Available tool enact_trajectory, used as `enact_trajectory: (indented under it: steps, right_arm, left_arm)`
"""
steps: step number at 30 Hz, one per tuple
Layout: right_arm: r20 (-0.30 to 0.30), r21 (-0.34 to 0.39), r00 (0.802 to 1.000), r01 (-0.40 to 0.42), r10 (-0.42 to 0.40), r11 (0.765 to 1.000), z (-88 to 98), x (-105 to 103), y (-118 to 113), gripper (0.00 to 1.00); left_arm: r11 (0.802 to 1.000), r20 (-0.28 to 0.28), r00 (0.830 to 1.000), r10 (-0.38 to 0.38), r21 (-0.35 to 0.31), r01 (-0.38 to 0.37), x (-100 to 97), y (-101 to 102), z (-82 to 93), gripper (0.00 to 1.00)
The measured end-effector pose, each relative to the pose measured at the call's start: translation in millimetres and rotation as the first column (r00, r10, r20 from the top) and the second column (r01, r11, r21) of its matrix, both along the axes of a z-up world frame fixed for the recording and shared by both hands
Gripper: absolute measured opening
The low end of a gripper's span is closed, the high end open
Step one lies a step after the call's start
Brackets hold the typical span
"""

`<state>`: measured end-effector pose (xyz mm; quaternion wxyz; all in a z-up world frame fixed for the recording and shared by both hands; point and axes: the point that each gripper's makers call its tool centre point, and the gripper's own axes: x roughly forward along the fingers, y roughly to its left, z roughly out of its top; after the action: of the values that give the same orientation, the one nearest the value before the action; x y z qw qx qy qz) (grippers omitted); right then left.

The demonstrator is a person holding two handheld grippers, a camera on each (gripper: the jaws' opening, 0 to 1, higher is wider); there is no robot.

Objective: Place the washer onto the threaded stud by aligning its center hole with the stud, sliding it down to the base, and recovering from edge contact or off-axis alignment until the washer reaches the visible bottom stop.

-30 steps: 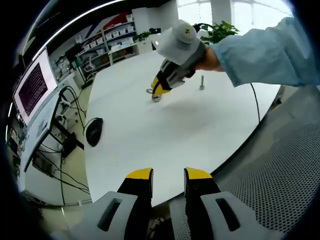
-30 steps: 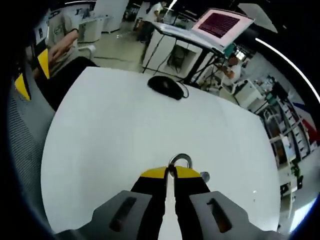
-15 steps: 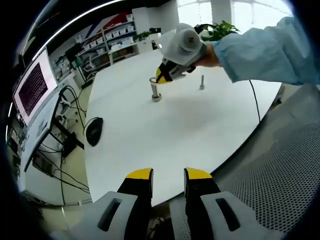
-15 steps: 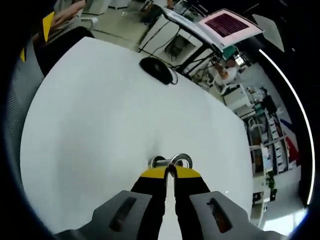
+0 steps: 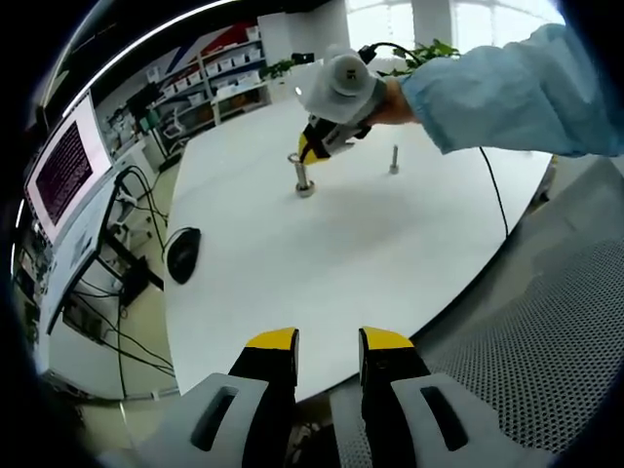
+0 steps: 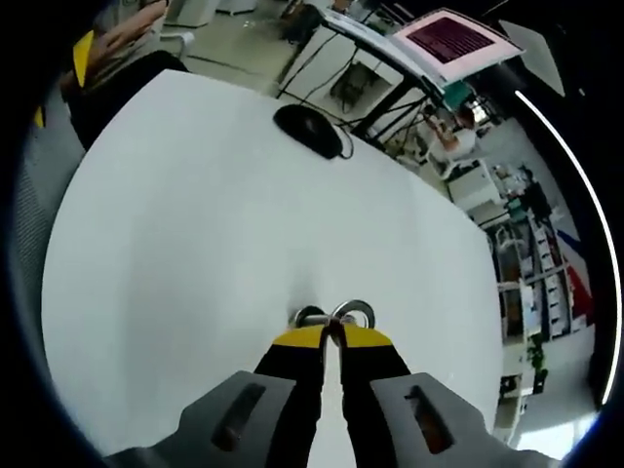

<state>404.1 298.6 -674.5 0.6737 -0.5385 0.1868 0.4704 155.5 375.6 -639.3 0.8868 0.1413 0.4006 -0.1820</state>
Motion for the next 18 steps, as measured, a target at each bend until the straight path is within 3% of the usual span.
enact_trajectory:
  steps: [13, 18]
  right_arm:
    - [-0.019, 0.03, 0.999, 0.04, -0.039, 0.999, 4.8, 3, -10, 0.09]
    - [-0.026, 0.054, 0.997, 0.068, -0.067, 0.996, 14.7, -3, -20, 0.09]
  left_arm:
    - [1.0, 0.002, 1.0, 0.001, 0.001, -0.001, 0.3, 0, -0.1, 0.23]
    - [1.0, -0.001, 1.0, 0.001, 0.003, -0.001, -0.5, 0, -0.3, 0.23]
